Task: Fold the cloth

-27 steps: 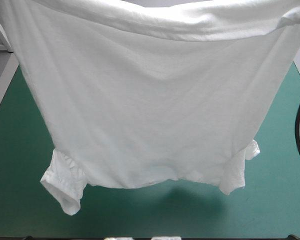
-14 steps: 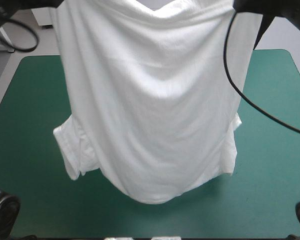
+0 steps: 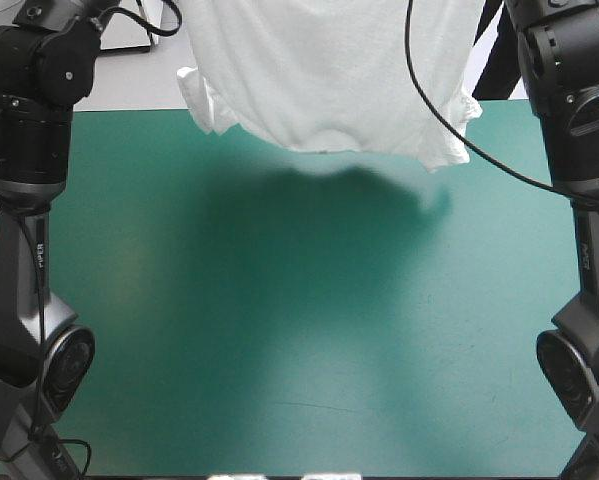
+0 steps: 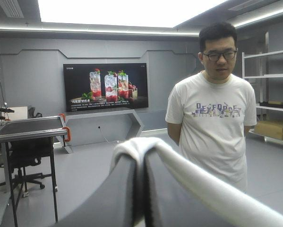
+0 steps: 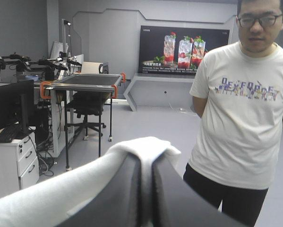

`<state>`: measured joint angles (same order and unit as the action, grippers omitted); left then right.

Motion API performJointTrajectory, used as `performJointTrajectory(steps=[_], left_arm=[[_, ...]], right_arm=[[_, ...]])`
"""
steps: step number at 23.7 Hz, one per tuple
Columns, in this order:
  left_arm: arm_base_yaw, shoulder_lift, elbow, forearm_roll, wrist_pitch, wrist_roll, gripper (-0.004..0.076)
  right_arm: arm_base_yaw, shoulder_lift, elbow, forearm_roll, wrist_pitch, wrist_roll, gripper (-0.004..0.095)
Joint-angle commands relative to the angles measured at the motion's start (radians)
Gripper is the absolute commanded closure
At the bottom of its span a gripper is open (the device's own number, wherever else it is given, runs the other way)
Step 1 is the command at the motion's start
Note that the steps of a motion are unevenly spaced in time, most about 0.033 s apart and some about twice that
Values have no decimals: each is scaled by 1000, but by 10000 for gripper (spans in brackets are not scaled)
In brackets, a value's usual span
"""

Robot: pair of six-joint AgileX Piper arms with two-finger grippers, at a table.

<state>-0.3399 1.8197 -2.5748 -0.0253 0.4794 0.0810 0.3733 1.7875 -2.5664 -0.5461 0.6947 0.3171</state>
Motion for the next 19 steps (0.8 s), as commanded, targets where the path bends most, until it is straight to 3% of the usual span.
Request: performJointTrajectory(steps=[1,7,12,15,17,19], left_arm=[[-5,6,-22,16,-41,-1,734],[13,196,-22,14,107,-2,734],[17,309,-22,25,149,-10,734],[29,403,-22,51,313,-96,734],[31,441,-22,147,389,-170,734],[26,453,-16,141,378,-180,734]], right_arm=[[-63,-11,-20,75,-5,-12,912],[-182,165,-20,323,169,-82,912],[-193,292,-20,375,282,-107,912],[-195,400,-20,399,419,-107,912],[-208,448,-20,432,418,-101,912],[-210,482,-17,436,410,-103,912]])
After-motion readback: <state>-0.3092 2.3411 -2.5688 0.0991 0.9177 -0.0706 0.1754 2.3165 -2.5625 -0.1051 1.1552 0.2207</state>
